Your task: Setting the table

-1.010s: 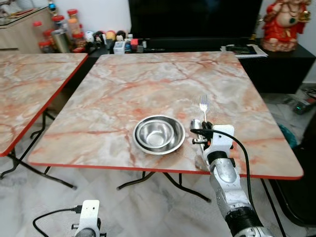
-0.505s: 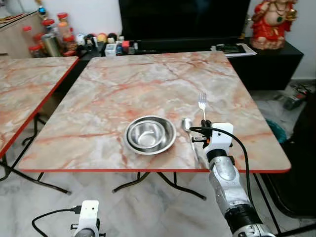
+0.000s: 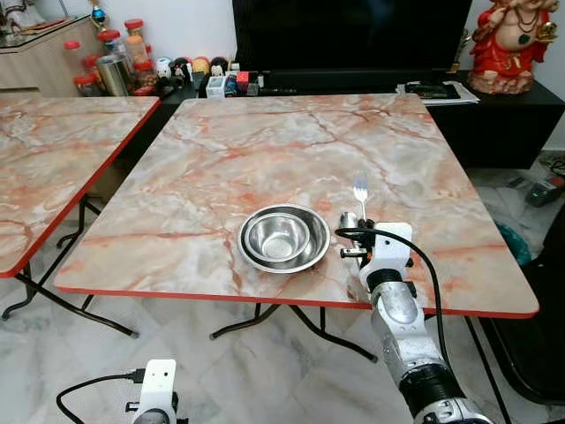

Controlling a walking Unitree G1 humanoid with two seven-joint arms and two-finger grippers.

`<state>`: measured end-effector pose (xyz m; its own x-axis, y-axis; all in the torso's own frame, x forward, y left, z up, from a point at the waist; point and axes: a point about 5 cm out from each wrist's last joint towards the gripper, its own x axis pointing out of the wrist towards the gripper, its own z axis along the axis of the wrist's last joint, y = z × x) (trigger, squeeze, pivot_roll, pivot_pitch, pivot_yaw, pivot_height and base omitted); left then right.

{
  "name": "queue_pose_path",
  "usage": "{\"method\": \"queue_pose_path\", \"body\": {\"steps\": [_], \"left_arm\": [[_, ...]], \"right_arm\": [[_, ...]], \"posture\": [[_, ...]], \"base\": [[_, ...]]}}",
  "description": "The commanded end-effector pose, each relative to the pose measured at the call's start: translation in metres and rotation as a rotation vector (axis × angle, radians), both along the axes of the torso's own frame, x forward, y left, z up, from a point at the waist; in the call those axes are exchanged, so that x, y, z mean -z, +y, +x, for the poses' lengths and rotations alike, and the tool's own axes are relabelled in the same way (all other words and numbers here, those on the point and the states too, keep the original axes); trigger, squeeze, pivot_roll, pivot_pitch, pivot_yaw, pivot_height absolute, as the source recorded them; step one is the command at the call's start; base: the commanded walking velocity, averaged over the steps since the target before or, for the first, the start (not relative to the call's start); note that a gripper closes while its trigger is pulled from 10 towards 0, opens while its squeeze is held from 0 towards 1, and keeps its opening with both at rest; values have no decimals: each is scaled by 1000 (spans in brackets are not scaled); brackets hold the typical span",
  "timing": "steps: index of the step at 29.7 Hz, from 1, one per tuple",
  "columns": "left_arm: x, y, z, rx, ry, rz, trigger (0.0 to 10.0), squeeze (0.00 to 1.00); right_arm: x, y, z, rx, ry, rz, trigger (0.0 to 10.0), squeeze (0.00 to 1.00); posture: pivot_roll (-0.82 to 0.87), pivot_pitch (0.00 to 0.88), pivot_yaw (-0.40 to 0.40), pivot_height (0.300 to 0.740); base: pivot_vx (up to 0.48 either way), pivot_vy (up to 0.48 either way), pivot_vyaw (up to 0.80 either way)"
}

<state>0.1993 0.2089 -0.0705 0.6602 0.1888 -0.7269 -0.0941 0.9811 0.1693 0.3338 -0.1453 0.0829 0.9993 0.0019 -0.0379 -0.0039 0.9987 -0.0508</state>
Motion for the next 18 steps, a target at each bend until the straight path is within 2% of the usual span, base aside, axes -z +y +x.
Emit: {"method": "queue_pose_path", "body": {"steps": [1, 4, 6, 9, 13, 18], "left_arm": [[-1, 3, 0, -1, -5, 8, 10000, 0], [-1, 3, 0, -1, -5, 7, 10000, 0], [-1, 3, 0, -2, -4, 6, 10000, 0], [0, 4, -2, -4, -2, 7, 10000, 0], [0, 5, -3, -6, 1, 7, 10000, 0], [1, 6, -4, -8, 1, 6, 10000, 0]], "right_arm": [[-3, -13, 6, 23, 9, -30, 10000, 0], [-3, -18, 6, 30, 15, -42, 10000, 0], [-4, -30, 9, 32, 25, -72, 10000, 0], [-6, -37, 10, 32, 32, -88, 10000, 0], [-3, -38, 11, 13, 59, -89, 10000, 0], [11, -34, 6, 0, 132, -94, 10000, 0]], "posture": [[-29, 0, 51, 740], [-29, 0, 51, 740], [-29, 0, 51, 740], [-25, 0, 49, 740], [-22, 0, 48, 740], [-14, 0, 46, 740]], "base": [[0, 0, 0], [0, 0, 0], [0, 0, 0], [0, 0, 0], [0, 0, 0], [0, 0, 0]]}}
